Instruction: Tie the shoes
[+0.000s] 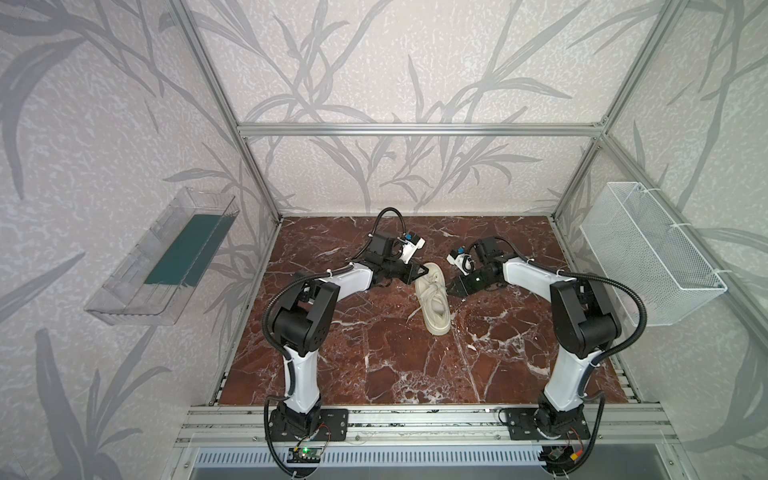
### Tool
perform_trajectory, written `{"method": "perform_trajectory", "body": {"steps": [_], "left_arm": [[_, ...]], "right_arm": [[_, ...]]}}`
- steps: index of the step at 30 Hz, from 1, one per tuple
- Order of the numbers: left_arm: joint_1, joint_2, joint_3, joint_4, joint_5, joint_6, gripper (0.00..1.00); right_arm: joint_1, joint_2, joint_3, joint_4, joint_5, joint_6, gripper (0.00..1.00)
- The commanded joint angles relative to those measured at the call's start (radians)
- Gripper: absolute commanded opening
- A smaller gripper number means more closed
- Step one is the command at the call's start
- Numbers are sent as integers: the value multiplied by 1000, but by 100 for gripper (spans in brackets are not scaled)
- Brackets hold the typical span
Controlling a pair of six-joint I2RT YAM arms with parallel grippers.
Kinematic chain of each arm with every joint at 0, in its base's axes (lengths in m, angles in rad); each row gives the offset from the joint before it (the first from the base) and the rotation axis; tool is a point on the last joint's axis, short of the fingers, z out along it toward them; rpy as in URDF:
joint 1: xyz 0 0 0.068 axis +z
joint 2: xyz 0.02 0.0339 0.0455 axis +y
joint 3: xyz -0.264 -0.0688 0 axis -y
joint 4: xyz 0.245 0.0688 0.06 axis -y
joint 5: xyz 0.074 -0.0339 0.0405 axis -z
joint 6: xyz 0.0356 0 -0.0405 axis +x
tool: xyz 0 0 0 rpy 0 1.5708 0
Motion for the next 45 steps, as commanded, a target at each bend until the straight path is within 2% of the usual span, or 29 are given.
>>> {"method": "perform_trajectory", "body": {"steps": [1, 4, 8, 15, 24, 39, 45], "left_arm": [[3, 11, -12, 17, 18, -4, 0], [4, 11, -12, 18, 16, -2, 0], [4, 14, -8, 16, 18, 1, 0], [4, 21, -2, 17, 24, -2, 0], [5, 24, 0, 20, 24, -5, 0], [4, 28, -3, 19, 29, -12, 0], [4, 25, -6, 26, 31, -18, 0]], "right_arm": [[1, -27, 16, -37, -33, -26, 39], [-15, -66, 1, -34, 4, -6, 39], [-43, -90, -2, -6, -6, 28, 39], [-40, -14, 61, -8, -37, 36, 39], [-3, 61, 126, -62, -86, -19, 39], [35, 21, 106, -120, -171, -72, 38], [34, 85, 122, -98, -189, -74, 31]]}}
